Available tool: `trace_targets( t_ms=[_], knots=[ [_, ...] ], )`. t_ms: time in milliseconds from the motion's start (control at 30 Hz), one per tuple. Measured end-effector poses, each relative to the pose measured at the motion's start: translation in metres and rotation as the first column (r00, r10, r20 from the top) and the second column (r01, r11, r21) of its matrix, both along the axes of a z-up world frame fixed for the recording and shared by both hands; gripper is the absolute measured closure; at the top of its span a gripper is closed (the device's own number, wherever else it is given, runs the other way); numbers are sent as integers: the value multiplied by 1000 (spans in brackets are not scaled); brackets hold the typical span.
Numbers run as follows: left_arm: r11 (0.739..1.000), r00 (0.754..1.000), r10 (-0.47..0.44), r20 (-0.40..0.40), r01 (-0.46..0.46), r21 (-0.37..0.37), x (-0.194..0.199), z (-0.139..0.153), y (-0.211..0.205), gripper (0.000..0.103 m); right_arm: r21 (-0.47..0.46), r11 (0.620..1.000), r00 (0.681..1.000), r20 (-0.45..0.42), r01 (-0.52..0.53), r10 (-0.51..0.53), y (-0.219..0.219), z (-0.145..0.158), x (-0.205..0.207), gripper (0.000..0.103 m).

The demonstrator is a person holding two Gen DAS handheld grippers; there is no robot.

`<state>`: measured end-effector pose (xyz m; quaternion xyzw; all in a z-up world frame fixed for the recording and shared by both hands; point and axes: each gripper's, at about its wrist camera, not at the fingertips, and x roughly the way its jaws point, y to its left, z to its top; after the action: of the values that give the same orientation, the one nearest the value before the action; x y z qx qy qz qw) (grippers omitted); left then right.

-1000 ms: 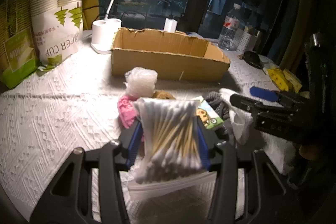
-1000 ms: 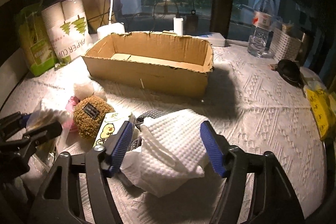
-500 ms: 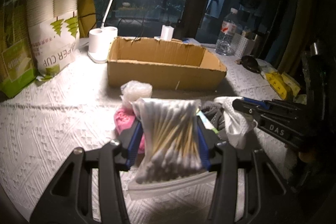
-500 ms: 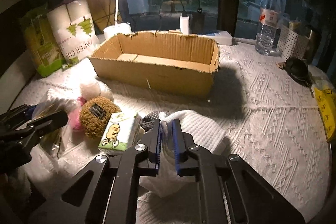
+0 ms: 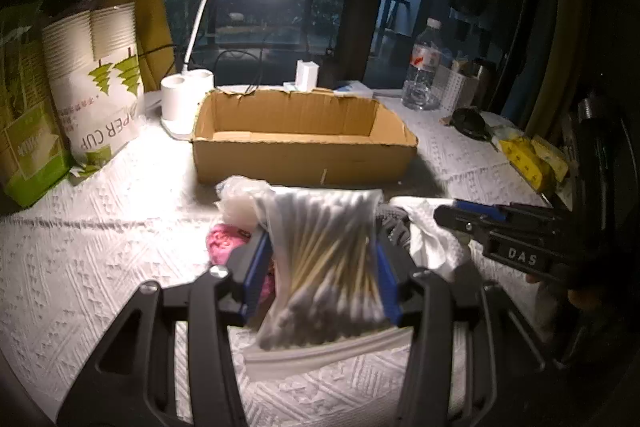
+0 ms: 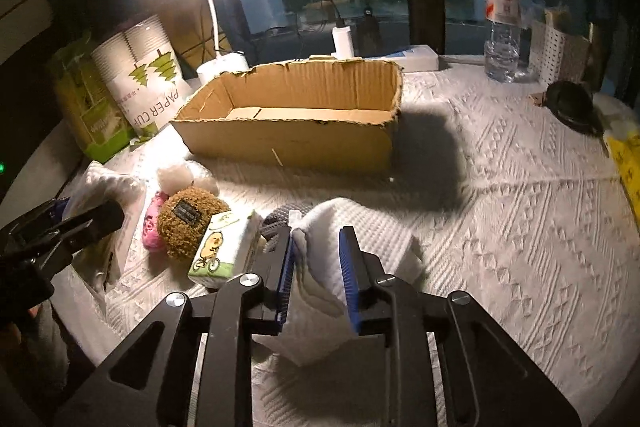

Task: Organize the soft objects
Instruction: 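Carry the swab bag and white towel into the cardboard box with both grippers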

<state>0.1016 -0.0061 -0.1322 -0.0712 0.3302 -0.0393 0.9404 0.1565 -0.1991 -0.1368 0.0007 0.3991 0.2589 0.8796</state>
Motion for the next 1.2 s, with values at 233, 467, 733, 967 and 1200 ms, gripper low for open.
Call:
trace_targets(
  t_ms=[233,467,733,967,1200],
  knots=[
    [1000,1000,-11,4,11,19,4,4,-9,54,73,997,1000,-5,-14,15,-13,5,2,49],
    [999,1000,-18,1,18,31,8,7,-15,54,68,997,1000,8,-19,19,-14,2,5,49],
    [999,1000,-21,-1,21,37,11,8,-17,54,46,999,1000,-8,-19,20,-16,-9,10,98],
    [999,1000,-20,18,19,38,17,16,-14,54,85,996,999,49,-22,18,-21,16,8,100],
    [998,998,-33,61,30,46,26,33,-14,54,111,994,992,125,-18,4,-28,51,9,100]
  ],
)
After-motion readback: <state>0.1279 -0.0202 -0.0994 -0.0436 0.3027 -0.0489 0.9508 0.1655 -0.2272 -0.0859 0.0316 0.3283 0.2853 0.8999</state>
